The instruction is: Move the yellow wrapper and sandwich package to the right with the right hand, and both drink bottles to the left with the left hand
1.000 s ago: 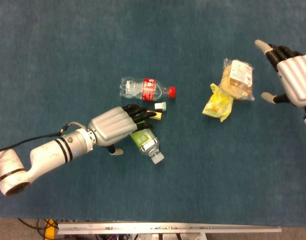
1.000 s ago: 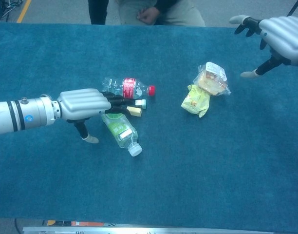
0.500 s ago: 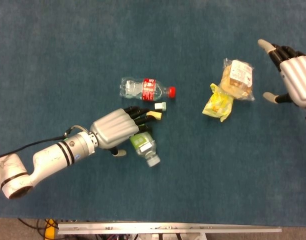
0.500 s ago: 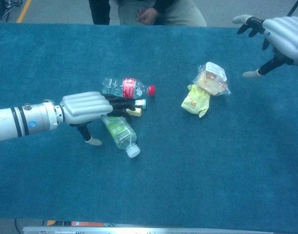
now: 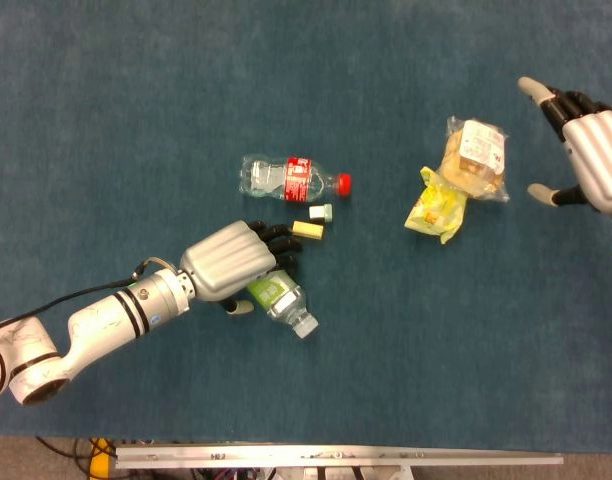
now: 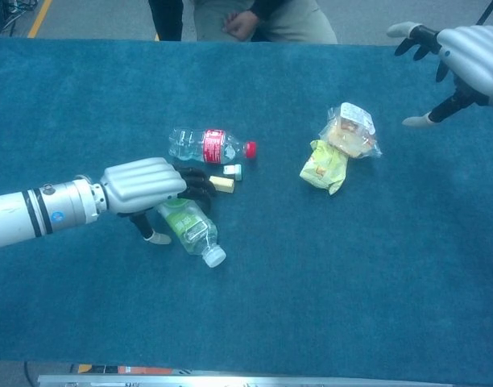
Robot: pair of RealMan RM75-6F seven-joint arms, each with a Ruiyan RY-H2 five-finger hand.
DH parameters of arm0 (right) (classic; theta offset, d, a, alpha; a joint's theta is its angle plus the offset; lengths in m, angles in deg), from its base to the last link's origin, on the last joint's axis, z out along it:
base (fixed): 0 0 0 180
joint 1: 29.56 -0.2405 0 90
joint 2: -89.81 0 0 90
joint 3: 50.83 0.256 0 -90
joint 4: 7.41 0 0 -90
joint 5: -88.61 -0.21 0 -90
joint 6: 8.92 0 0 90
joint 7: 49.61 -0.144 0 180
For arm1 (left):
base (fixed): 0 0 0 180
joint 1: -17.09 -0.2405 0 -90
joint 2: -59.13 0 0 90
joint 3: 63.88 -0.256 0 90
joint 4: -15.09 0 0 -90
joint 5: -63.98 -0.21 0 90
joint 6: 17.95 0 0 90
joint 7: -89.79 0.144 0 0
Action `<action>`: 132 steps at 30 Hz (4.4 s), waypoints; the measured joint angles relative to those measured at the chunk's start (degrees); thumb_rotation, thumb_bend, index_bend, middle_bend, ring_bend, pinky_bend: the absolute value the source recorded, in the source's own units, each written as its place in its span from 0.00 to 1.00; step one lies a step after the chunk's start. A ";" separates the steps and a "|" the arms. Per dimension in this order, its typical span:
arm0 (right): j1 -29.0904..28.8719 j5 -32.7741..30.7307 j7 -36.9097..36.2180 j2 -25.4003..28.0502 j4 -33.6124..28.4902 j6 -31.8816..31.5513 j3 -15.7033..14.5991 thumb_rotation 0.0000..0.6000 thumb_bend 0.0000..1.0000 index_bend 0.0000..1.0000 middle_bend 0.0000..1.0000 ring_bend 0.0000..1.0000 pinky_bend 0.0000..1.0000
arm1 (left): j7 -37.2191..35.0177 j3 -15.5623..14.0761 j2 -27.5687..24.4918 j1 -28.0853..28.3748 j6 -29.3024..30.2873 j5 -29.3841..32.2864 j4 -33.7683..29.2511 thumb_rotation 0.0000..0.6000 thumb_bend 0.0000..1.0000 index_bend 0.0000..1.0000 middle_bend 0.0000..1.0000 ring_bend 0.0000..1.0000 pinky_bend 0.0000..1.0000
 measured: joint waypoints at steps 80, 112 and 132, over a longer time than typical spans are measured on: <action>0.64 1.01 -1.26 -0.19 -1.32 -1.27 0.44 1.00 0.04 0.00 0.25 0.26 0.44 | 25.36 11.70 -9.69 -7.04 1.30 35.60 -20.14 1.00 0.20 0.07 0.12 0.10 0.30; 1.31 1.45 -6.59 1.00 1.52 -0.21 1.01 1.00 0.04 0.00 0.25 0.26 0.44 | 41.24 16.89 7.17 5.88 -1.44 53.94 -8.58 1.00 0.20 0.09 0.05 0.00 0.15; 1.75 1.03 -7.53 1.34 2.28 0.14 1.06 1.00 0.04 0.00 0.25 0.26 0.44 | 36.74 18.26 13.97 6.69 -1.83 53.24 3.19 1.00 0.20 0.29 0.23 0.14 0.18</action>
